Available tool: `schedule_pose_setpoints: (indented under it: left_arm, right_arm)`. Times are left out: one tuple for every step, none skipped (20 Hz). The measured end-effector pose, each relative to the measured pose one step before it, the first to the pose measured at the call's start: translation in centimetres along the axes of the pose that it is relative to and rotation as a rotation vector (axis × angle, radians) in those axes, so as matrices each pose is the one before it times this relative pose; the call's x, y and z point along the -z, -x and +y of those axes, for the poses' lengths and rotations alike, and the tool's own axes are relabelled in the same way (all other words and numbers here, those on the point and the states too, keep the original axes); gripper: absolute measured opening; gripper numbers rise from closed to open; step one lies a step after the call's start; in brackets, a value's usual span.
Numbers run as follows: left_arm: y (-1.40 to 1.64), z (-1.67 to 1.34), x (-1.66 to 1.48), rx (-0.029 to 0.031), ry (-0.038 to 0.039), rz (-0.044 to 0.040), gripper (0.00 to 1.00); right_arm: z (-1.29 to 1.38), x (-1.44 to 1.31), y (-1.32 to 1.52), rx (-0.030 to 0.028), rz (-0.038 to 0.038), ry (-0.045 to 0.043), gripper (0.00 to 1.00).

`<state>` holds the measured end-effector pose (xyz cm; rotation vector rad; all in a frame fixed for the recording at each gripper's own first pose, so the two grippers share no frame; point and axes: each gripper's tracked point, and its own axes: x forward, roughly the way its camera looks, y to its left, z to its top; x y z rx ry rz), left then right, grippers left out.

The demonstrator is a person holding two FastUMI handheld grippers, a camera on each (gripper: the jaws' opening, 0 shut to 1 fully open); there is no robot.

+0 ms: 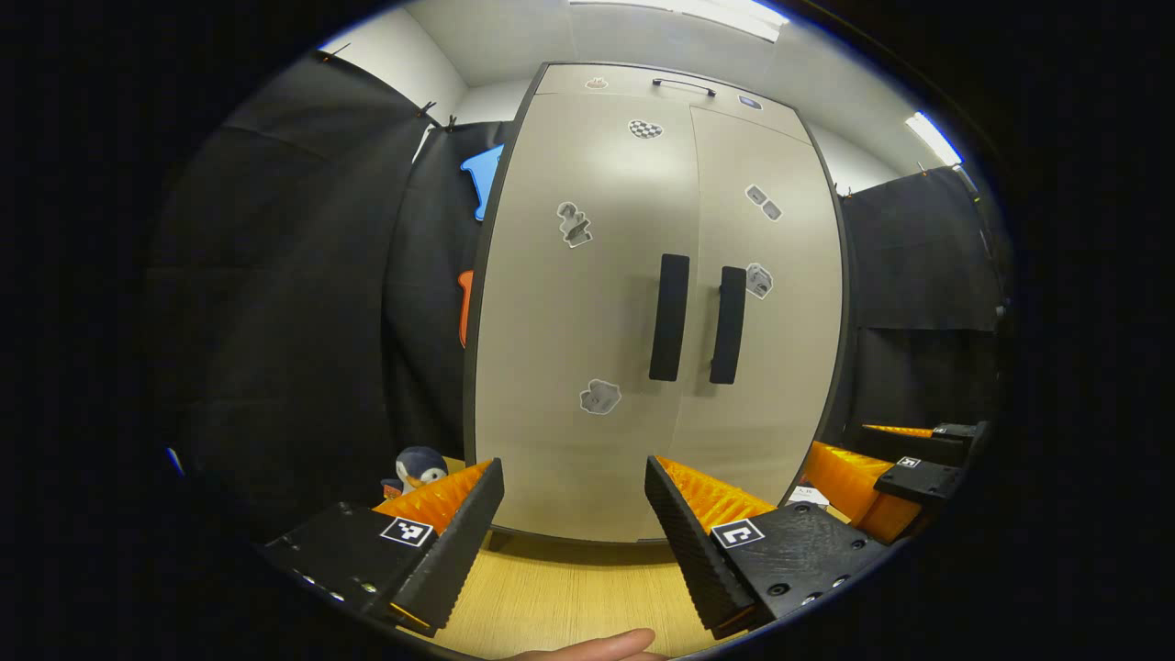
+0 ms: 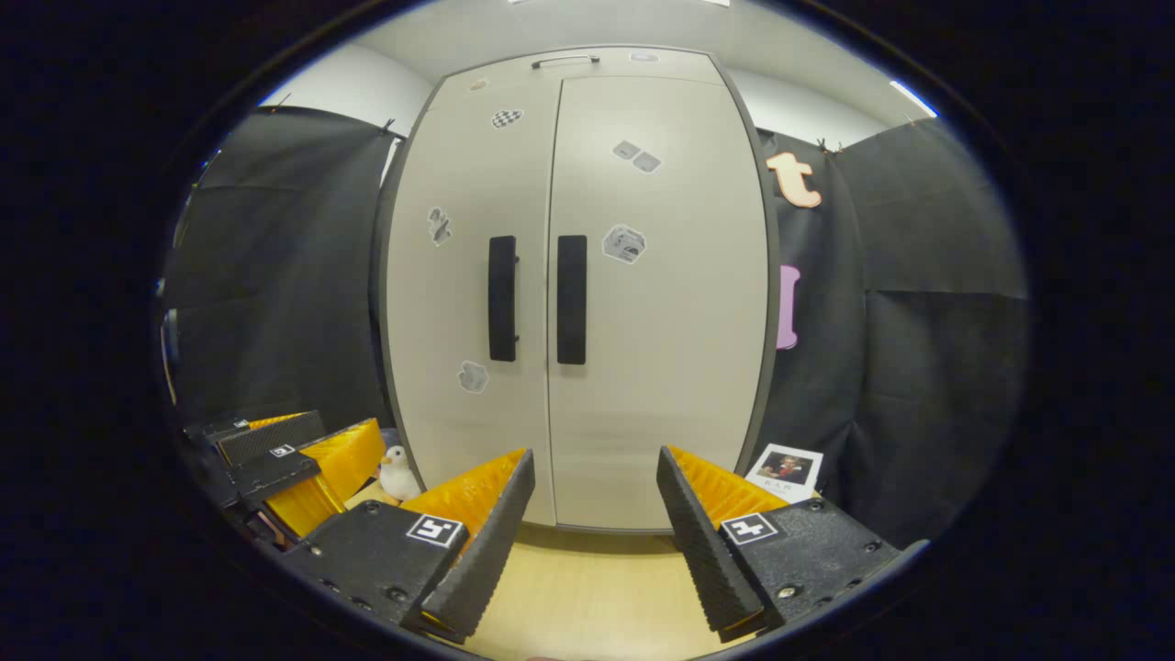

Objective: Grab one shoe with the right hand and put it into the shoe cabinet, grab the other shoe with the left hand and put it into the shoe cabinet; then close the right door with the right hand and the left door with the left hand.

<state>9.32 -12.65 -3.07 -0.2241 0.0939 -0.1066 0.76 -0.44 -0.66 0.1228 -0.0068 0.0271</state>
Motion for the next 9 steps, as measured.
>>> schedule_pose_setpoints:
  left_arm:
    - [0.078, -0.539, 0.379, 0.01610, 0.00698, 0.01822, 0.94]
    - [0.049, -0.496, 0.423, 0.01600, 0.00184, 0.02350, 0.94]
    - [-0.012, -0.342, 0.247, 0.01197, -0.01156, 0.01504, 0.94]
    - [-0.049, -0.056, -0.300, 0.00382, -0.02210, -0.00379, 0.94]
    - [-0.138, -0.272, -0.747, 0.01483, -0.01848, -0.01053, 0.94]
    - [-0.125, -0.129, -0.611, 0.01138, -0.01269, -0.01273, 0.94]
    - [-0.122, 0.219, -0.802, -0.00096, -0.00589, -0.01847, 0.94]
    - [-0.103, 0.242, -0.797, -0.00007, 0.00591, -0.02184, 0.94]
    - [-0.050, 0.079, -0.640, 0.00140, 0.00777, -0.01478, 0.94]
  right_arm:
    - [-0.338, -0.272, -0.182, 0.00467, -0.00908, -0.00051, 0.88]
    - [-0.084, -0.207, -0.105, -0.00673, -0.00224, 0.00028, 0.88]
    - [-0.019, -0.182, -0.144, -0.00360, -0.00669, 0.00409, 0.88]
    - [0.039, -0.109, -0.181, -0.00923, -0.00176, 0.01254, 0.88]
    - [0.198, 0.081, -0.206, -0.01337, 0.00557, 0.01960, 0.89]
    - [0.011, -0.187, -0.193, -0.00679, -0.00166, 0.01937, 0.91]
    - [-0.043, -0.239, -0.356, 0.00133, -0.00329, 0.01666, 1.00]
    - [-0.004, -0.330, -0.184, 0.00382, -0.00814, 0.00740, 1.00]
    - [0.206, -0.212, -0.301, -0.00158, -0.00368, 0.00454, 1.00]
